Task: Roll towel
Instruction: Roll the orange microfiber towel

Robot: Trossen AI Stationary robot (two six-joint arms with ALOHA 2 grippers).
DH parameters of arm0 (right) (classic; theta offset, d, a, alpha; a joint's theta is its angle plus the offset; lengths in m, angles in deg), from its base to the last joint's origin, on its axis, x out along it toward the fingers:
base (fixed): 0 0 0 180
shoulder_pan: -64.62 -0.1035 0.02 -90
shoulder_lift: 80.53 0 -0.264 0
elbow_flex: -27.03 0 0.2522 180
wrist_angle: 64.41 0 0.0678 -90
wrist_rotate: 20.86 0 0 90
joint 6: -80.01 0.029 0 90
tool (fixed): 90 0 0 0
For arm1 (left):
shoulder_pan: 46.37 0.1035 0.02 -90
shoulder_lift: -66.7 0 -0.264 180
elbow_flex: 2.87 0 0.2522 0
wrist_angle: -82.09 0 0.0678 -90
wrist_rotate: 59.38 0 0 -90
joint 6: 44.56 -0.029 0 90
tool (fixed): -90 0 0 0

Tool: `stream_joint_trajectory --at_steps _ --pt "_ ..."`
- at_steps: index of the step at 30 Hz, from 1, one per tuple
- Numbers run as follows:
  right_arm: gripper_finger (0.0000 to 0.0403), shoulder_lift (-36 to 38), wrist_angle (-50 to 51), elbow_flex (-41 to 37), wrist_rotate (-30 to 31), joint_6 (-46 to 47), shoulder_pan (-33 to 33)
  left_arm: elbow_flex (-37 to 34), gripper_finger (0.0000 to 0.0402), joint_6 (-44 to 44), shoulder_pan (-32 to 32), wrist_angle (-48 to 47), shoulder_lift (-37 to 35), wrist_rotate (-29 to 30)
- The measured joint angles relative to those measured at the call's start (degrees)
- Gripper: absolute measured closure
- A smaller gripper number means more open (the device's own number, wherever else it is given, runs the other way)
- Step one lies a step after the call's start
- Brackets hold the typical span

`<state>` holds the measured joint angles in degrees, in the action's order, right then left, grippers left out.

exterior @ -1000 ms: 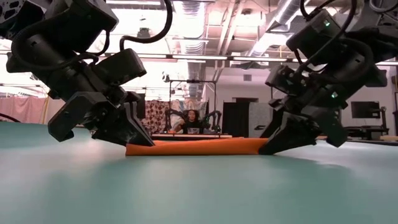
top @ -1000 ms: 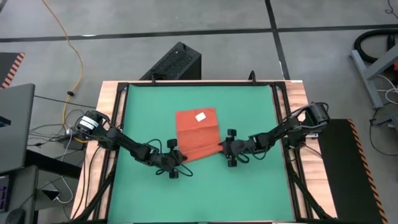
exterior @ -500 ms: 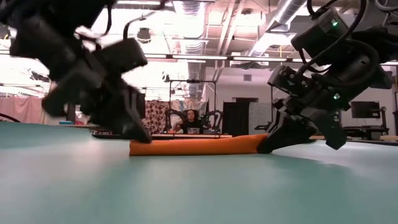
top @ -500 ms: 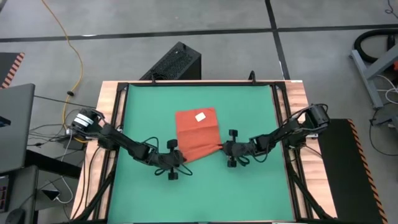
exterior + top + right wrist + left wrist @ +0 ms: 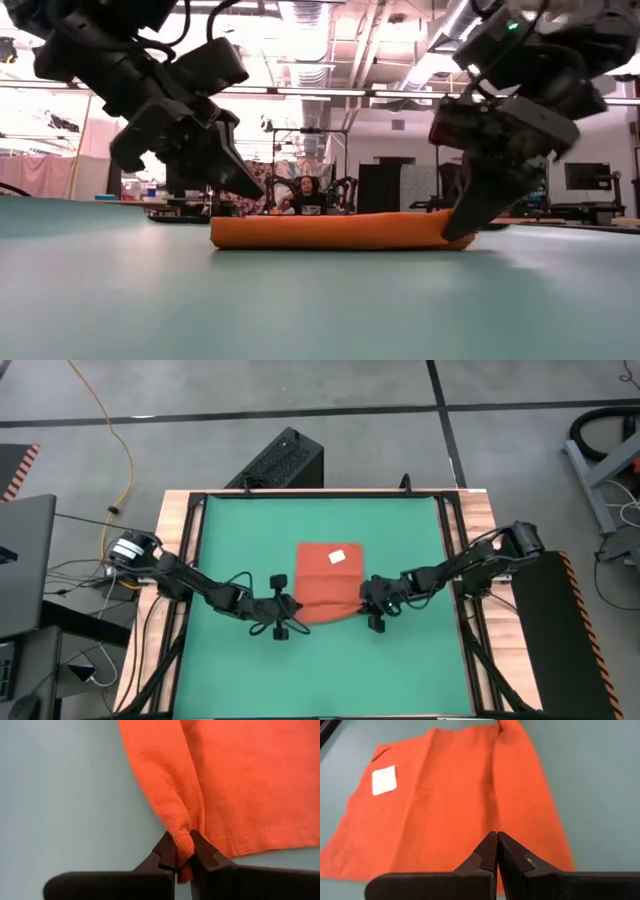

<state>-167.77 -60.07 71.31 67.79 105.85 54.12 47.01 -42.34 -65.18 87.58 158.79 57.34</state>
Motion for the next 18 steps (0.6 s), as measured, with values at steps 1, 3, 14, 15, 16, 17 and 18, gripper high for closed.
stream_joint_trajectory --at_steps 1,3,14,15,16,17,18 --pt "0.0372 0.83 1.11 0.29 -1.96 1.48 0.85 0.00 0.0401 -0.43 0.26 -0.06 0.00 -0.08" --pt "0.0372 2.42 3.35 0.67 -4.31 4.62 2.46 0.00 0.0402 -1.66 0.80 -0.23 0.00 -1.19" --pt "0.0372 4.43 5.11 1.42 -11.49 26.49 9.13 0.04 0.0401 -4.47 3.68 -0.25 -0.02 -8.46" --pt "0.0372 4.35 5.07 1.47 -12.28 27.64 9.57 0.07 0.0401 -4.57 3.79 -0.23 -0.02 -8.58" --pt "0.0372 4.31 5.22 1.47 -13.27 28.81 10.03 0.09 0.0401 -4.57 3.83 -0.29 -0.02 -8.66" --pt "0.0372 4.31 5.50 1.47 -14.08 29.86 10.43 0.09 0.0402 -4.59 3.83 -0.52 -0.04 -8.81" --pt "0.0372 4.31 5.75 1.47 -14.41 31.04 10.85 0.09 0.0401 -4.59 3.83 -0.85 -0.07 -8.87"
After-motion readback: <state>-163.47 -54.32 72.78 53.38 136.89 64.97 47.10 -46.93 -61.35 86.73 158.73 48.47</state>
